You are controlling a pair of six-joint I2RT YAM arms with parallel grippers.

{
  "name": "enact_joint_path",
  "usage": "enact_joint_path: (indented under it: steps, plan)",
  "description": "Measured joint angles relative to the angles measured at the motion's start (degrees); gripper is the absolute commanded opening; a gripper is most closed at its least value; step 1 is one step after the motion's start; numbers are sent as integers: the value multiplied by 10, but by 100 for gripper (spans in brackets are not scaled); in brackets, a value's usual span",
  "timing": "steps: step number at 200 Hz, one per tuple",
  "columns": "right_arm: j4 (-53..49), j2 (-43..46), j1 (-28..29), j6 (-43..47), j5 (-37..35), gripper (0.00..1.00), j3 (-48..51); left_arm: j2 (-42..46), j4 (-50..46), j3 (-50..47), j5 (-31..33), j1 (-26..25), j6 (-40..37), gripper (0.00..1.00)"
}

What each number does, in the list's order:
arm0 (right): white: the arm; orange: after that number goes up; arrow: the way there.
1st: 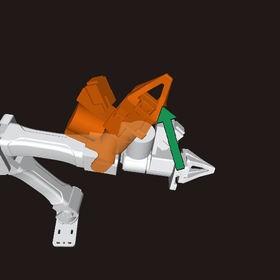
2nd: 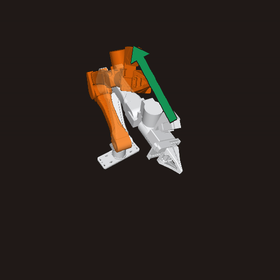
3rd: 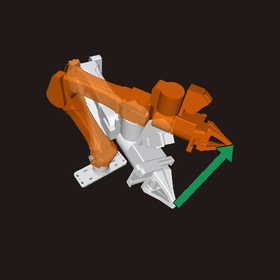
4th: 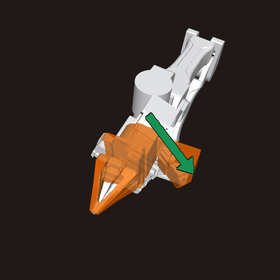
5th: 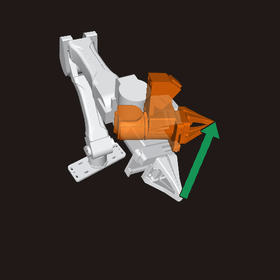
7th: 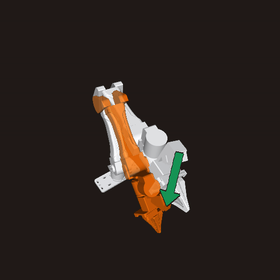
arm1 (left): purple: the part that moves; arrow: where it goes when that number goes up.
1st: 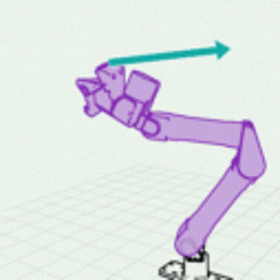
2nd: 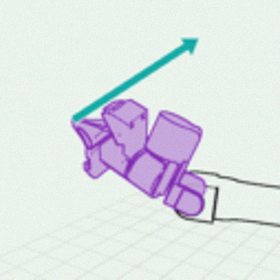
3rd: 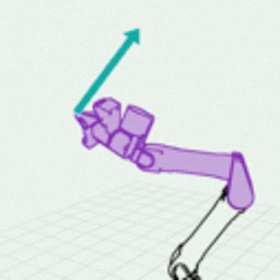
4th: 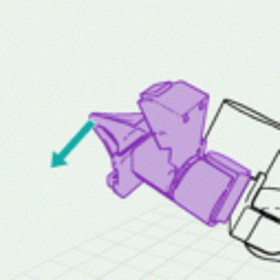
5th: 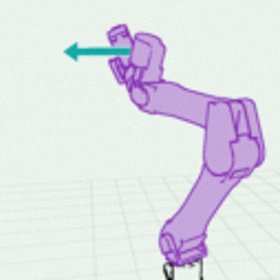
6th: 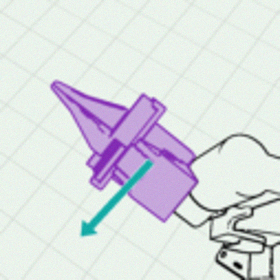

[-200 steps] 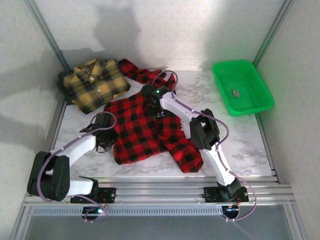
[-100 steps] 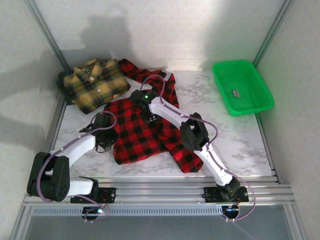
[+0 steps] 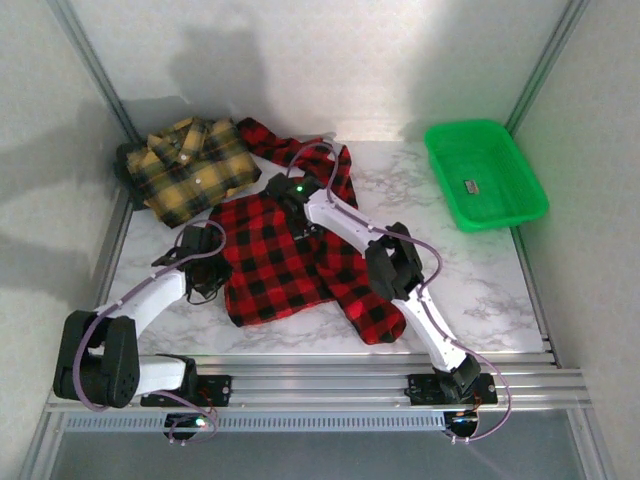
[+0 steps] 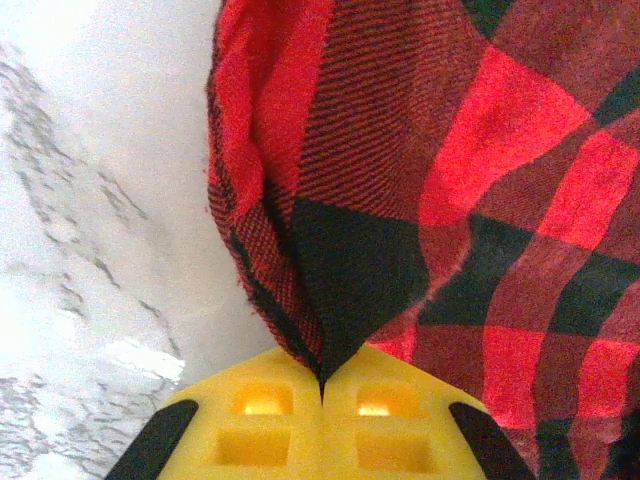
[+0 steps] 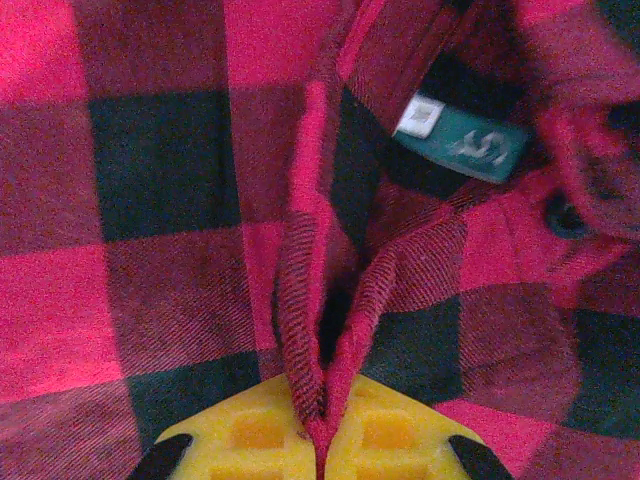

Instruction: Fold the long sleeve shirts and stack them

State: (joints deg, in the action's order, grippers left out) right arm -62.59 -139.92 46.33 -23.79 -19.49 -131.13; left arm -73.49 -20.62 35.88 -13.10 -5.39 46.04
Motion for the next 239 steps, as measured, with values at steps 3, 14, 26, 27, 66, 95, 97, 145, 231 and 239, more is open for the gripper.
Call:
enact_joint_path:
  steps: [3, 14, 26, 27, 66, 95, 97, 145, 231, 239]
  plan:
    - [0, 4, -1, 0, 0, 0, 0, 1, 1, -1, -3, 6, 0, 0]
    - [4, 31, -6, 0, 2, 0, 3, 7, 5, -5, -10, 23, 0, 0]
    - [11, 64, -13, 0, 9, 0, 12, 10, 7, -9, -13, 43, 0, 0]
    - [11, 69, -15, 0, 11, 0, 14, 10, 7, -9, -12, 44, 0, 0]
    - [24, 190, -78, -9, 34, 0, 84, 10, 5, -9, -10, 89, -15, 0]
    - [31, 259, -144, -10, 43, 0, 169, 10, 2, -9, -4, 122, -31, 0]
    - [32, 262, -148, -10, 43, 0, 173, 10, 2, -9, -4, 124, -33, 0]
    - [61, 327, -253, -8, 55, 0, 334, -1, 2, -9, 6, 137, -56, 0]
    - [192, 336, -366, 5, 139, 55, 398, -42, 60, 9, -32, 133, -75, 0]
    - [189, 342, -365, 3, 144, 58, 399, -42, 65, 12, -36, 132, -75, 0]
